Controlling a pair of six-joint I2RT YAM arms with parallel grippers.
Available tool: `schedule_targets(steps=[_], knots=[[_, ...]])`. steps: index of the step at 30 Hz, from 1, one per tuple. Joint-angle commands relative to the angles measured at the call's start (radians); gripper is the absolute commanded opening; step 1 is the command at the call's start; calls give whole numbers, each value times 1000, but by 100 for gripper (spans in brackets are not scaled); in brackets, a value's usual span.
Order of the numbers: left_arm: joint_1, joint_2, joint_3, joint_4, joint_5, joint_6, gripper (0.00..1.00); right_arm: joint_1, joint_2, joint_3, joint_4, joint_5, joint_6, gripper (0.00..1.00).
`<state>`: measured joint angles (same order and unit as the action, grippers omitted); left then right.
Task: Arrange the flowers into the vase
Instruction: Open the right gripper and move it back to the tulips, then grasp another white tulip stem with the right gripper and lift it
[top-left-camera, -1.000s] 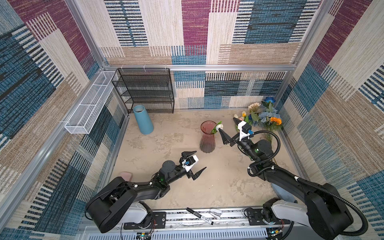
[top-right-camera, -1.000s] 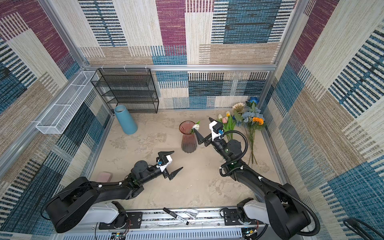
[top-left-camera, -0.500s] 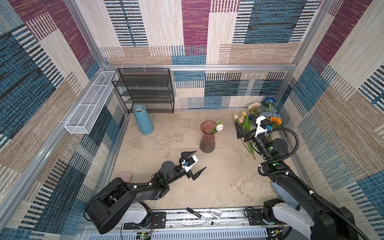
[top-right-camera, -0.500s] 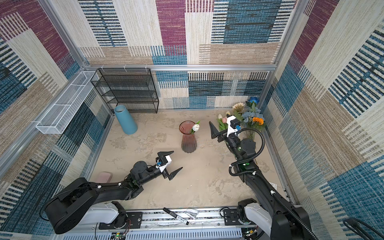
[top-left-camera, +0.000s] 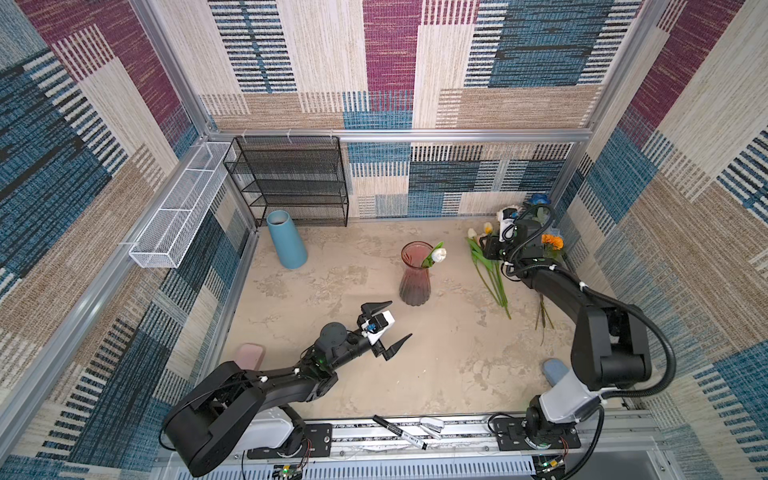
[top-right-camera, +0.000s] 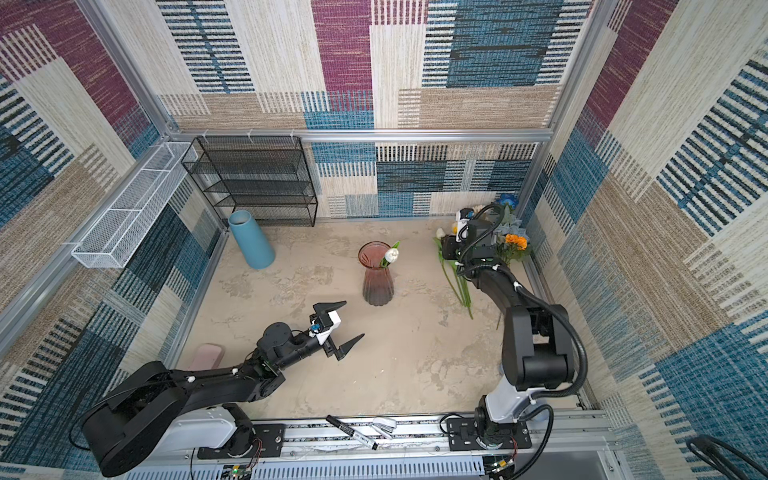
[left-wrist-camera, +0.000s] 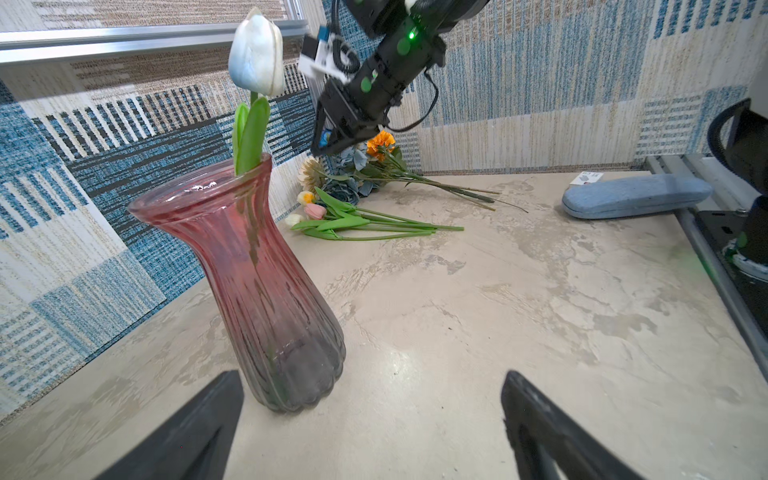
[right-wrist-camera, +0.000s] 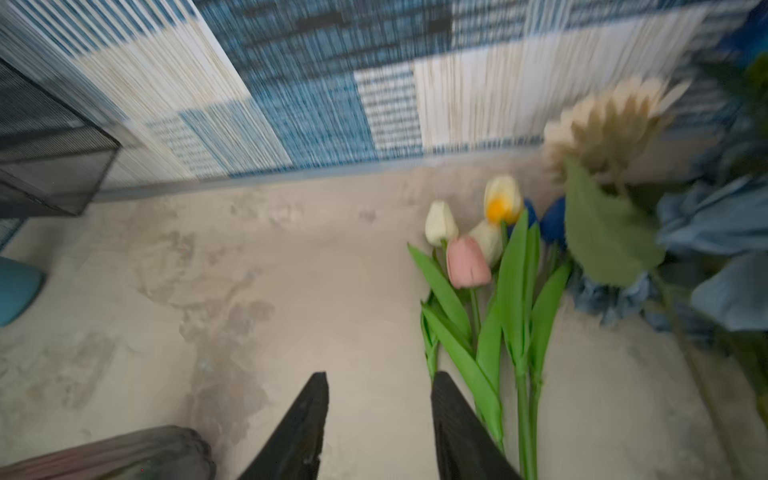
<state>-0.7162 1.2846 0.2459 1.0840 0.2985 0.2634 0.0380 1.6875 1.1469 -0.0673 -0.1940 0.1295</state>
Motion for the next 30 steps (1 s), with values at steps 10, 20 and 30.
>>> schedule_targets(steps=[10, 20, 30], knots=[[1, -41, -1, -43, 18, -12, 100, 20, 252, 135, -268, 94, -11, 39], [-2, -45, 2, -52, 29, -21, 100, 47, 375, 231, -290, 202, -28, 45], [-1, -36, 6, -50, 28, -21, 100, 105, 443, 284, -287, 139, -105, 9]])
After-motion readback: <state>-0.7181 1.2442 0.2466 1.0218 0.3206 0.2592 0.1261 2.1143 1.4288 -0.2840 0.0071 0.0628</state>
